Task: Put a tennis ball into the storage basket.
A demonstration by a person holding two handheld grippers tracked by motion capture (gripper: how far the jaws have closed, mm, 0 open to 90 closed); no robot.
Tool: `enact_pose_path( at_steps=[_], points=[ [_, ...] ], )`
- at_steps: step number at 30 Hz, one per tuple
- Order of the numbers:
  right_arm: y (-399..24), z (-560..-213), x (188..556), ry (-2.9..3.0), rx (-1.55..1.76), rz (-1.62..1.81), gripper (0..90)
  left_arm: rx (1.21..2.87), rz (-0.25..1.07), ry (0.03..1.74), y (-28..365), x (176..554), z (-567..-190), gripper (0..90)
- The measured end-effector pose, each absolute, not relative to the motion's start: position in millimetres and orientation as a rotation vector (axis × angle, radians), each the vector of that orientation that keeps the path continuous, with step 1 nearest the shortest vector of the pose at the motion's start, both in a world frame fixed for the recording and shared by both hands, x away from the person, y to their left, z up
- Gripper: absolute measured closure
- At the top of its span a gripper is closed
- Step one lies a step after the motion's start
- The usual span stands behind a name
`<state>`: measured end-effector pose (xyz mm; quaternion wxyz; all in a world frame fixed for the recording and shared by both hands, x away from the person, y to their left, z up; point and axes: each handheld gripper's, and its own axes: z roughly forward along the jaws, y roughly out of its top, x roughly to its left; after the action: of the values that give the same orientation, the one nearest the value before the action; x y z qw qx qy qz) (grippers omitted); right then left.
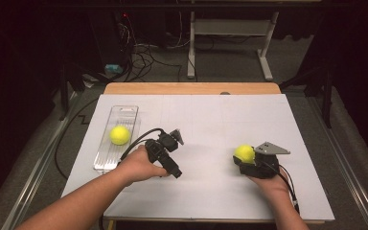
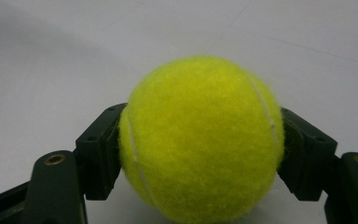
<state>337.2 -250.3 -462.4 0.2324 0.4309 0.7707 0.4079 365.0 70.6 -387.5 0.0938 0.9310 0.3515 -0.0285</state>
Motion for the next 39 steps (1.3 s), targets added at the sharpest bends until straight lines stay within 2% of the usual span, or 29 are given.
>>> enact_pose_path(
  at_steps=[7, 18, 39],
  points=[
    [-248.0, -462.1, 319.6, 2.095, 1.121, 1.18, 27.3, 2.753, -0.066, 1.022, 66.7, 362.6, -375.6, 0.8],
    [-214.7, -453.8, 297.8, 2.135, 0.998, 1.279, 27.4, 2.746, -0.053, 1.022, 65.1, 362.9, -364.9, 0.8],
    [-161.8, -460.7, 285.6, 2.238, 0.852, 1.322, 27.4, 2.748, -0.056, 0.997, 55.3, 361.5, -356.3, 0.8]
  ],
)
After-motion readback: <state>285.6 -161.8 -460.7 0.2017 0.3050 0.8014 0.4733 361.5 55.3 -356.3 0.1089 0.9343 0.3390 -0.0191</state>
